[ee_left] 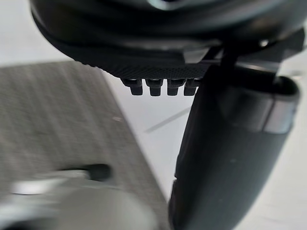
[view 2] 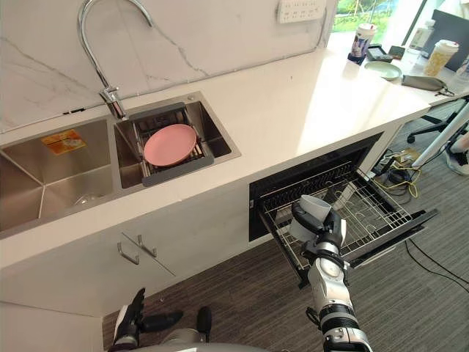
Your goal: Walk over to the sink, pick up the cup, carry it to the dishwasher, place the cup inside the dishwasher, then close the dishwasher door
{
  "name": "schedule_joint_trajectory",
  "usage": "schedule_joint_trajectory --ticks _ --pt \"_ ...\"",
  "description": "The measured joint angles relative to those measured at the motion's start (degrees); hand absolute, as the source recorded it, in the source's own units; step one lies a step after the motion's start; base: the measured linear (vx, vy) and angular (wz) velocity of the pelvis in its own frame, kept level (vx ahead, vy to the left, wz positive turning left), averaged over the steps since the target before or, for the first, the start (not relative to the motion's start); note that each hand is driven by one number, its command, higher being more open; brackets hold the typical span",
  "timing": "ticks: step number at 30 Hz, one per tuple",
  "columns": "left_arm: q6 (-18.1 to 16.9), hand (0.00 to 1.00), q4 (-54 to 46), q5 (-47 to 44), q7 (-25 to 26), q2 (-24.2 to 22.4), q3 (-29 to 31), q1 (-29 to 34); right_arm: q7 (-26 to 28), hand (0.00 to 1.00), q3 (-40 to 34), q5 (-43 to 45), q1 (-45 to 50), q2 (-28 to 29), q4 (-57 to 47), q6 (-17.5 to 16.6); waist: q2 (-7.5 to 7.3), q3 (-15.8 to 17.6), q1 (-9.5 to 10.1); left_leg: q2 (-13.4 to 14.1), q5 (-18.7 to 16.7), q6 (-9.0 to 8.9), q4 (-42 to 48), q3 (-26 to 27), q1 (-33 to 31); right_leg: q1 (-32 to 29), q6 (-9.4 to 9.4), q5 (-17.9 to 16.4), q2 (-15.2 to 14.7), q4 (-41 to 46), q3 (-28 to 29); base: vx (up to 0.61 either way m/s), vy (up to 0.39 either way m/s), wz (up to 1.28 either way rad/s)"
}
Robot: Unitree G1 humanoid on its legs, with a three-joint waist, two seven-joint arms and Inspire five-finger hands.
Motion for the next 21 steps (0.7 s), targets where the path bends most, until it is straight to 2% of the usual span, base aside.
schedule_joint_trajectory --ticks 3,5,7,9,15,19,21 --pt "-0.1 1.00 0.3 -0.1 -0.9 0.0 0.4 -0.2 -1.4 0.00 -0.4 -3.2 -5.3 -2.7 3.5 1.3 0.69 2.6 0.61 0.3 0.7 -0.04 0.0 -0.5 -3.0 -2.7 -0.23 -0.1 0.2 0.9 -0.4 -0.06 0.014 0.14" --pt "-0.3 1.00 0.5 -0.4 -1.9 0.1 0.5 -1.2 -2.3 0.00 -1.1 -4.9 -11.3 -5.9 7.3 1.5 1.30 6.1 1.14 0.4 1.8 0.25 0.1 -1.4 -5.7 -5.3 -0.53 0.0 0.2 2.0 -1.0 -0.08 0.026 0.20" --pt "-0.8 1.00 0.9 -2.2 -2.9 0.4 0.4 -2.6 -3.1 0.00 -1.8 -5.4 -15.4 -9.0 10.1 1.5 1.15 9.9 2.45 0.1 2.8 0.58 0.3 -2.5 -7.6 -6.8 -0.32 0.3 0.0 2.7 -1.8 -0.05 0.019 0.22" --pt "-1.2 1.00 0.9 -2.8 -3.0 0.4 0.4 -3.0 -3.6 0.00 -1.9 -5.5 -17.5 -10.2 11.5 1.5 0.80 11.9 3.10 -0.2 3.0 0.67 0.4 -2.9 -8.3 -7.1 -0.33 0.3 -0.2 2.9 -2.3 -0.01 0.009 0.20" --pt "-3.2 1.00 1.1 -4.7 -3.1 0.8 -0.1 -3.2 -3.4 0.00 0.6 -8.9 -21.9 -12.3 13.6 1.7 0.26 14.8 4.16 -0.9 3.1 0.82 0.4 -3.4 -8.6 -7.5 -0.99 -0.2 -1.0 4.0 -0.7 -0.02 0.012 0.08" --pt "-3.3 1.00 1.6 -5.3 -3.1 1.4 -0.2 -4.8 -2.7 0.00 2.0 -10.1 -24.4 -14.9 17.1 1.8 0.07 16.3 5.28 -0.7 3.4 0.87 0.4 -3.7 -10.0 -9.2 -0.69 -0.5 -0.9 4.8 -0.3 -0.09 0.008 0.01" --pt "-1.2 1.00 2.6 -5.2 -2.9 2.0 -0.3 -6.3 -1.5 0.00 2.7 -13.4 -25.3 -15.6 19.9 1.9 -0.15 17.3 5.45 -0.6 3.6 0.65 0.4 -4.2 -10.9 -10.0 -1.03 -0.9 -0.9 5.5 -0.6 -0.09 0.008 0.08"
